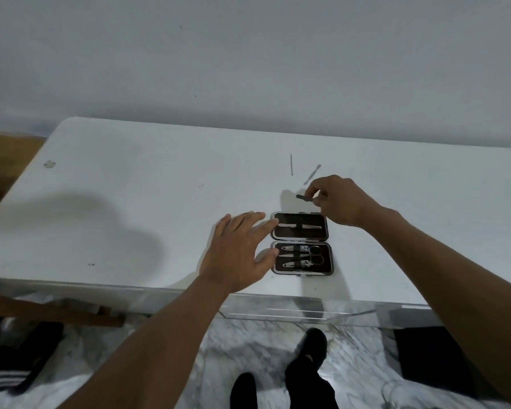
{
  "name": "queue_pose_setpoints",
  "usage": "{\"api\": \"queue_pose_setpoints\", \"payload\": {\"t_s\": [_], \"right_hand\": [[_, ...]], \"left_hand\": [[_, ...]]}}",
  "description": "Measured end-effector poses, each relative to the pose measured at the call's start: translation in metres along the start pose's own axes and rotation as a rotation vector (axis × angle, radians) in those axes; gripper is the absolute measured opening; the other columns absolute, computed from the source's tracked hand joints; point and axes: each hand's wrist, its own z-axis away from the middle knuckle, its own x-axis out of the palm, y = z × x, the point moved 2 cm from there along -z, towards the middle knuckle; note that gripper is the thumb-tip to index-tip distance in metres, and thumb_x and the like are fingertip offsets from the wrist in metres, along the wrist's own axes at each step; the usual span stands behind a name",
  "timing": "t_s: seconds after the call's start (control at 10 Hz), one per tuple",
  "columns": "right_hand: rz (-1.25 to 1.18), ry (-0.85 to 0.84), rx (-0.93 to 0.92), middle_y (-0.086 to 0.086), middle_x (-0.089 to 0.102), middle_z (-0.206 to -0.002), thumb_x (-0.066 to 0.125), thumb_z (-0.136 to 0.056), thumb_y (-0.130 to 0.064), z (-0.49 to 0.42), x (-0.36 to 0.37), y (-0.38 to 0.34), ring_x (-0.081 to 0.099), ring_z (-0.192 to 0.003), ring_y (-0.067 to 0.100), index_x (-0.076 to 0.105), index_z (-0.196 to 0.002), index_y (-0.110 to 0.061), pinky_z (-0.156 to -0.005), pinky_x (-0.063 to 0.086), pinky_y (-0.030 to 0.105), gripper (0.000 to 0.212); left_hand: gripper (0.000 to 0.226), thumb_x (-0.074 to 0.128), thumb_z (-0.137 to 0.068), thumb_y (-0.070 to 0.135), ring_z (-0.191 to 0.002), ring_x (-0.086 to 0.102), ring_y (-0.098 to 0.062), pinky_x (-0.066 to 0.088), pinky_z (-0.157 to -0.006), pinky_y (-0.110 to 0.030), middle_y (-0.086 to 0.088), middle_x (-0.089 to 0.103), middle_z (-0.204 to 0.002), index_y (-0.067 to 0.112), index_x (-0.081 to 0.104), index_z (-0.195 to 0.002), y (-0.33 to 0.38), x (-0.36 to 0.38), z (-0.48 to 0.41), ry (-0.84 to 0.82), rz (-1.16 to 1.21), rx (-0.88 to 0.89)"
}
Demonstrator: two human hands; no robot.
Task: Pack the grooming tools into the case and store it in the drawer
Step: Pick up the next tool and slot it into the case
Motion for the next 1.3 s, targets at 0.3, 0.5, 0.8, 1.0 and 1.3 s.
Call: {"api": "queue_pose_setpoints", "payload": {"t_s": [0.3,0.5,0.8,1.0,1.3], "right_hand": [[-0.077,0.023,0.049,-0.002,0.063,-0.084,0.061,-0.086,-0.007,0.045,0.01,0.023,0.058,-0.082,0.017,0.069,-0.089,-0.013,-0.068,0.04,0.023,0.01],[-0.007,0.058,0.101,-0.001,0.067,-0.087,0.067,-0.082,-0.017,0.049,0.026,0.031,0.062,-0.086,0.022,0.067,-0.084,-0.021,-0.074,0.046,0.03,0.005],[0.209,0.07,-0.039,0.005,0.062,-0.101,0.057,-0.086,-0.012,0.053,0.026,0.029,0.056,-0.089,0.024,0.071,-0.1,-0.021,-0.075,0.039,0.029,0.022],[0.243,0.072,-0.064,0.004,0.065,-0.103,0.053,-0.086,-0.009,0.05,0.023,0.027,0.06,-0.094,0.028,0.071,-0.101,-0.026,-0.075,0.046,0.033,0.029],[0.224,0.043,-0.103,0.003,0.073,-0.094,0.057,-0.081,-0.007,0.043,0.024,0.019,0.064,-0.091,0.028,0.072,-0.092,-0.025,-0.075,0.052,0.035,0.026]], "left_hand": [[0.054,0.043,-0.091,0.055,-0.138,0.036,-0.011,0.022,-0.117,-0.044,0.01,0.046,-0.146,0.038,0.043,-0.143,-0.001,0.004,0.0,0.018,-0.017,0.005],[0.055,0.042,-0.091,0.056,-0.137,0.038,-0.013,0.023,-0.117,-0.045,0.009,0.047,-0.146,0.038,0.043,-0.143,-0.002,0.005,0.001,0.021,-0.012,0.005],[0.055,0.041,-0.091,0.056,-0.137,0.038,-0.012,0.022,-0.117,-0.043,0.009,0.047,-0.146,0.038,0.044,-0.142,-0.003,0.006,0.0,0.026,-0.016,0.005],[0.056,0.041,-0.09,0.056,-0.137,0.037,-0.011,0.021,-0.117,-0.043,0.01,0.047,-0.146,0.038,0.044,-0.143,-0.003,0.006,0.0,0.023,-0.007,0.002],[0.055,0.04,-0.091,0.056,-0.138,0.035,-0.011,0.019,-0.118,-0.043,0.01,0.046,-0.147,0.038,0.043,-0.143,-0.003,0.005,0.0,0.018,-0.009,0.0]]}}
